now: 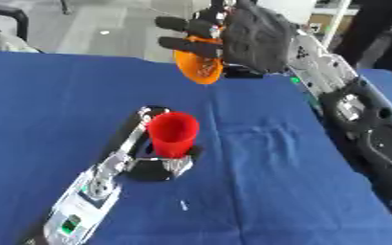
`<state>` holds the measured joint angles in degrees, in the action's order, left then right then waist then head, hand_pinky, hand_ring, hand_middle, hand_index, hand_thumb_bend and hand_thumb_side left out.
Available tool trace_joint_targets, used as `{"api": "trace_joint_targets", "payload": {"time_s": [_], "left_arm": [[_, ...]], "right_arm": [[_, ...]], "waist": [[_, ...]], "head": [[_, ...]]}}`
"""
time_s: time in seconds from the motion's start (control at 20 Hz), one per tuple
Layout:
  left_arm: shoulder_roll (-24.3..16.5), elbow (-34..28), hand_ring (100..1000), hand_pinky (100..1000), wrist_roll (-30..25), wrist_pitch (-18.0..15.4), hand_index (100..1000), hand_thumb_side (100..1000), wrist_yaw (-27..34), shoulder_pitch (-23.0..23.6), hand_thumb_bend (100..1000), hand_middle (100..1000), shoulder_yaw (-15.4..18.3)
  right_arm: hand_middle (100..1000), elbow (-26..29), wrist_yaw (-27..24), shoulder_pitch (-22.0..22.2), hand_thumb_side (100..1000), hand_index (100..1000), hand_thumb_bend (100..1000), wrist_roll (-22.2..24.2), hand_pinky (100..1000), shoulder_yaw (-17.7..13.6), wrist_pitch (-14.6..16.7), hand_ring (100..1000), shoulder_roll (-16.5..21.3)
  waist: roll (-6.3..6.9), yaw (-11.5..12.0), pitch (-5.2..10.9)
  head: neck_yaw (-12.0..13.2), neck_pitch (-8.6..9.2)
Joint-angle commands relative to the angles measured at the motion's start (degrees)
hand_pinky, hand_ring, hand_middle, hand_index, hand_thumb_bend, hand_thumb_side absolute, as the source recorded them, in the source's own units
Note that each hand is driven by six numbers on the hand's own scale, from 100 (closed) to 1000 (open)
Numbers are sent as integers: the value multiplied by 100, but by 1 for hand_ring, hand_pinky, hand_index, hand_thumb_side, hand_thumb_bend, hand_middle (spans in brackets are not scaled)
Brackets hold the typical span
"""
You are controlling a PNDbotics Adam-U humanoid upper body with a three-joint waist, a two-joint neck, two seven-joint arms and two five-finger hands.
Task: Pour the contents of one cup into another cup.
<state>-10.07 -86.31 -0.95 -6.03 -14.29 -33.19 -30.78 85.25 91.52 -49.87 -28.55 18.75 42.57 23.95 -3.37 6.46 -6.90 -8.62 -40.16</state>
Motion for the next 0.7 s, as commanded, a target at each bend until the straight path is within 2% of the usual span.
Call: {"api": "trace_joint_targets", "payload": {"time_s": [0.05,0.7], "left_arm": [[-24,2,252,100,35,3,614,340,-66,-154,100,325,67],[133,356,252,100,43,-84,615,340,-153,-367,100,325,38]], "right_arm": [[892,105,21,-98,100,933,100,-587,539,-58,551,340,118],[887,121,-73,-116,100,931,100,-513,533,-40,577,336,35]], "waist": [[1,-7,96],[-63,-51,89]], "head": [[19,65],[30,89]]}}
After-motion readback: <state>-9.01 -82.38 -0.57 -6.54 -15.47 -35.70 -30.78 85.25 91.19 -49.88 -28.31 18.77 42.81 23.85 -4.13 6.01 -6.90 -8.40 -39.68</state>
